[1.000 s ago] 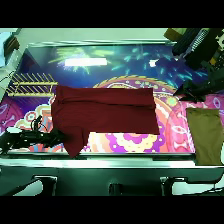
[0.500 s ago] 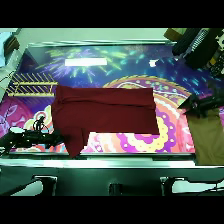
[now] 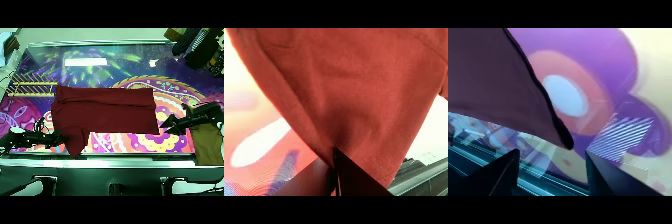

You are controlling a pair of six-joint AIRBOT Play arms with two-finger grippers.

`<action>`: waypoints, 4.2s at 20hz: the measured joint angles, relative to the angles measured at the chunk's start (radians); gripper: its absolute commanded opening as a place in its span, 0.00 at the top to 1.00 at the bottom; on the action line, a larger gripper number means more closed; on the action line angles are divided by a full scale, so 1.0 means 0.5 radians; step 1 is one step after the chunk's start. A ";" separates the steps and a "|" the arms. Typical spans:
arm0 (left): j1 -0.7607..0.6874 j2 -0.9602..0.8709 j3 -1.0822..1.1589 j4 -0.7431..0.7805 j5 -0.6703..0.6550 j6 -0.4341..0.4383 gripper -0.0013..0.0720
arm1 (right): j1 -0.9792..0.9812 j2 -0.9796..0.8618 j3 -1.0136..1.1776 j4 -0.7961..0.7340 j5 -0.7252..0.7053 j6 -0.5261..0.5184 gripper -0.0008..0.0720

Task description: Fold the clothes and pants, and hang the long-sleeved shirts on hangers.

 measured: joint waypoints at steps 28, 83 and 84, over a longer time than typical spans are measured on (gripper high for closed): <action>0.185 0.908 0.222 0.468 -0.581 -0.517 0.97 | 0.239 0.859 -0.100 -0.321 -0.277 0.312 0.95; -0.467 -0.941 3.062 0.896 -0.674 -0.719 0.08 | 0.336 -0.453 0.528 0.346 0.445 0.172 0.95; -0.466 -0.944 3.058 0.903 -0.677 -0.720 0.23 | 0.358 -0.449 0.528 0.346 0.463 0.184 0.95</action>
